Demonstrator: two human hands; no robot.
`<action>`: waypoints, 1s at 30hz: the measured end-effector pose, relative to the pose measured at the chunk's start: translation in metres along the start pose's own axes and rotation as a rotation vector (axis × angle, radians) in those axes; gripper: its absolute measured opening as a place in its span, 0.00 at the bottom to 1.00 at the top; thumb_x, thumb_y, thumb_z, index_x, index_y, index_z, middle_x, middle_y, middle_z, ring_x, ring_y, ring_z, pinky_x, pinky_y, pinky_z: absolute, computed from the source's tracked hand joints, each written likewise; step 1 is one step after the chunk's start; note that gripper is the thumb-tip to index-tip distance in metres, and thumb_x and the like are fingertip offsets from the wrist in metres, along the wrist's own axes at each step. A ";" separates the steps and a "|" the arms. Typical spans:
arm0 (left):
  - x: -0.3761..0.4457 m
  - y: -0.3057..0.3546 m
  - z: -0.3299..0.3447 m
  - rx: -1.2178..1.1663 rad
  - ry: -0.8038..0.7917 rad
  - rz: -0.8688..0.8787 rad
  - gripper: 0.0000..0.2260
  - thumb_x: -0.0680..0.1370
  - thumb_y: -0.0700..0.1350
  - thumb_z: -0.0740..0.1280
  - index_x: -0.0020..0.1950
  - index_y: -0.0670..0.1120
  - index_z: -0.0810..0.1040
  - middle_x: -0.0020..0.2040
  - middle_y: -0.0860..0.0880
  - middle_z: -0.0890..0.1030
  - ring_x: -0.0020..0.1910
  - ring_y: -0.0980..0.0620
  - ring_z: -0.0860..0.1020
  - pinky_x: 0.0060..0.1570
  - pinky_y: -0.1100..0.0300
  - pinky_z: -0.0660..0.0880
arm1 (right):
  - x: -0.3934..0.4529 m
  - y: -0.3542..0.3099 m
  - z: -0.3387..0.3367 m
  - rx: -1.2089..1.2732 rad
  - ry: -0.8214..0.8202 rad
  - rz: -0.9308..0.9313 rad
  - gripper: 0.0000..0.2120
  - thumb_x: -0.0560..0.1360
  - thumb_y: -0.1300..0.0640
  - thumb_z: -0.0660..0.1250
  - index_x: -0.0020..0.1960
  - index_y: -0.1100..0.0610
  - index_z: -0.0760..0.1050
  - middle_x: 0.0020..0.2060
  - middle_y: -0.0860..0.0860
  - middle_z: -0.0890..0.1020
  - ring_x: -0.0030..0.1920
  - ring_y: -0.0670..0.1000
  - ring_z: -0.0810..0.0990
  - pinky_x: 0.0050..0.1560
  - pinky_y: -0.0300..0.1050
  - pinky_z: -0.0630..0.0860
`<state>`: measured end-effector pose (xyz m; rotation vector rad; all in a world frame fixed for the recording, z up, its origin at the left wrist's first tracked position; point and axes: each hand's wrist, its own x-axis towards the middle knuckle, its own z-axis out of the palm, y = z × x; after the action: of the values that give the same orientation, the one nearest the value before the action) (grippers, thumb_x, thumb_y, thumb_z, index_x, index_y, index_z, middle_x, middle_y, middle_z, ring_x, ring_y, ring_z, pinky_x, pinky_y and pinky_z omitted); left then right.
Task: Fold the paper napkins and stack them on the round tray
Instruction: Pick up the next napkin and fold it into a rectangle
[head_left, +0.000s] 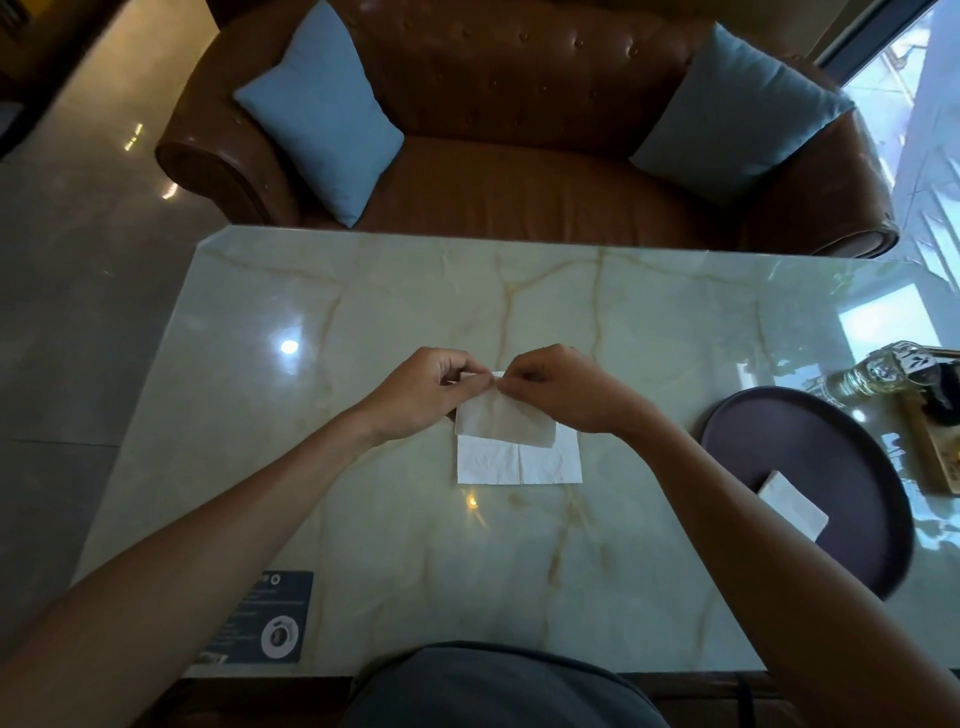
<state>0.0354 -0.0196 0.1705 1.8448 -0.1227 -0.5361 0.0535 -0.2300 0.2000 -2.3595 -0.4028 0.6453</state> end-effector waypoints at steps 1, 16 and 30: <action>0.000 0.000 0.001 0.009 0.009 0.010 0.08 0.83 0.46 0.68 0.53 0.45 0.85 0.46 0.49 0.87 0.45 0.54 0.85 0.43 0.64 0.79 | -0.001 0.000 0.000 -0.003 0.008 0.002 0.13 0.82 0.53 0.65 0.45 0.60 0.83 0.39 0.55 0.83 0.38 0.50 0.77 0.39 0.43 0.71; 0.040 0.027 0.075 -0.063 -0.232 -0.028 0.08 0.82 0.45 0.69 0.52 0.42 0.83 0.41 0.48 0.82 0.39 0.55 0.80 0.39 0.60 0.79 | -0.090 0.107 0.017 1.186 0.166 0.295 0.17 0.77 0.49 0.71 0.61 0.56 0.81 0.54 0.51 0.85 0.56 0.49 0.84 0.56 0.46 0.80; 0.149 0.037 0.315 -0.077 -0.320 -0.300 0.12 0.77 0.33 0.72 0.60 0.33 0.80 0.49 0.41 0.85 0.38 0.57 0.84 0.43 0.61 0.83 | -0.206 0.287 -0.010 1.319 0.660 0.608 0.08 0.79 0.62 0.71 0.56 0.63 0.83 0.49 0.58 0.87 0.50 0.55 0.85 0.56 0.52 0.82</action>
<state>0.0430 -0.3589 0.0836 1.6993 -0.0384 -1.0312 -0.0791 -0.5386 0.0878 -1.2093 0.8347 0.1864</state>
